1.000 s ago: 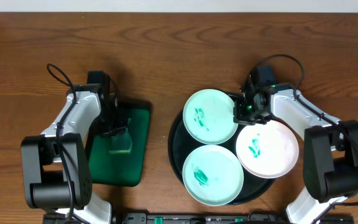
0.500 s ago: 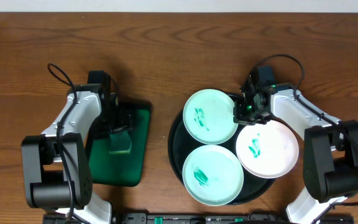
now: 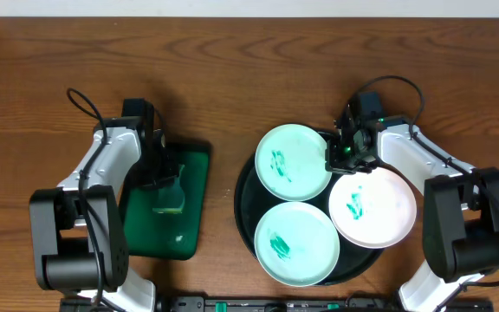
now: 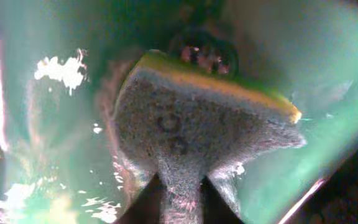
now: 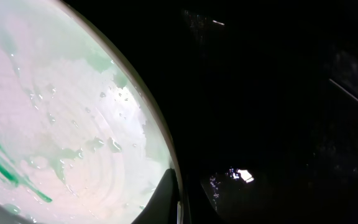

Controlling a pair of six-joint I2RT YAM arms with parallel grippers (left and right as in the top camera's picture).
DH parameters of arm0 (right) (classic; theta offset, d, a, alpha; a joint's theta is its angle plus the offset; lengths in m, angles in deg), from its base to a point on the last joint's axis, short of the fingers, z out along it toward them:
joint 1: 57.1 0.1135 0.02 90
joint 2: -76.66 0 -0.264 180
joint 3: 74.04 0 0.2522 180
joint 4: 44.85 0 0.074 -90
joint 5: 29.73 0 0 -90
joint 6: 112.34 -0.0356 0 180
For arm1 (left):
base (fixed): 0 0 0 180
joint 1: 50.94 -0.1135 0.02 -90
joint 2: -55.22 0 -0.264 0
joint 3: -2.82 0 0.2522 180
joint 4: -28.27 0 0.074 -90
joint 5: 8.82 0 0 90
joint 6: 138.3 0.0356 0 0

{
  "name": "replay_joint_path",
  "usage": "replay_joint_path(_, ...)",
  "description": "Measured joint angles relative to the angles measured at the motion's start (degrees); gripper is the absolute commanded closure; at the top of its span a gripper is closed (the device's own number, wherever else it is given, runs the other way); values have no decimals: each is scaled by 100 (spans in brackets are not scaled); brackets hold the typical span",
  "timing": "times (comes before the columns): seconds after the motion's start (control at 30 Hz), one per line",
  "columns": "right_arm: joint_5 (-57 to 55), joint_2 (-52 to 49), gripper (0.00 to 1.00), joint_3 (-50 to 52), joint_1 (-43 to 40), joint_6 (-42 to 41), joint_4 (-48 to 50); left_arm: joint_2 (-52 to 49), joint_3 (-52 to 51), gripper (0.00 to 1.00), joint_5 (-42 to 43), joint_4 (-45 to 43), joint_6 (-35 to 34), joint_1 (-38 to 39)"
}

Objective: Clean dirty plates on tray and stack at the side

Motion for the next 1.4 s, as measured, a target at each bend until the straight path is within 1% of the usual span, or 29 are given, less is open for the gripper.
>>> replay_joint_path(0.33, 0, 0, 99, 0, 0, 0, -13, 0, 0, 93, 4, 2, 4, 0)
replay_joint_path(0.4, 0, 0, 99, 0, 0, 0, -24, 0, 0, 91, 4, 0, 4, 0)
replay_joint_path(0.43, 0, 0, 99, 0, 0, 0, -26, 0, 0, 73, 4, 0, 4, 0)
replay_joint_path(0.5, 0, 0, 99, 0, 0, 0, -28, 0, 0, 57, 2, 0, 17, 0)
replay_joint_path(0.6, 0, 0, 99, -2, 0, 0, -28, 0, 0, 45, 22, -2, -2, 0)
replay_joint_path(0.8, 0, 0, 99, -2, 0, 0, -31, 0, 0, 45, 42, -2, 2, 0)
replay_joint_path(1.1, 0, 0, 99, -2, 0, 0, -31, -2, 0, 66, 37, 2, 15, 0)
replay_joint_path(1.4, 2, 0, 99, -2, 0, 0, -31, -48, 0, 67, 39, 0, 7, 0)
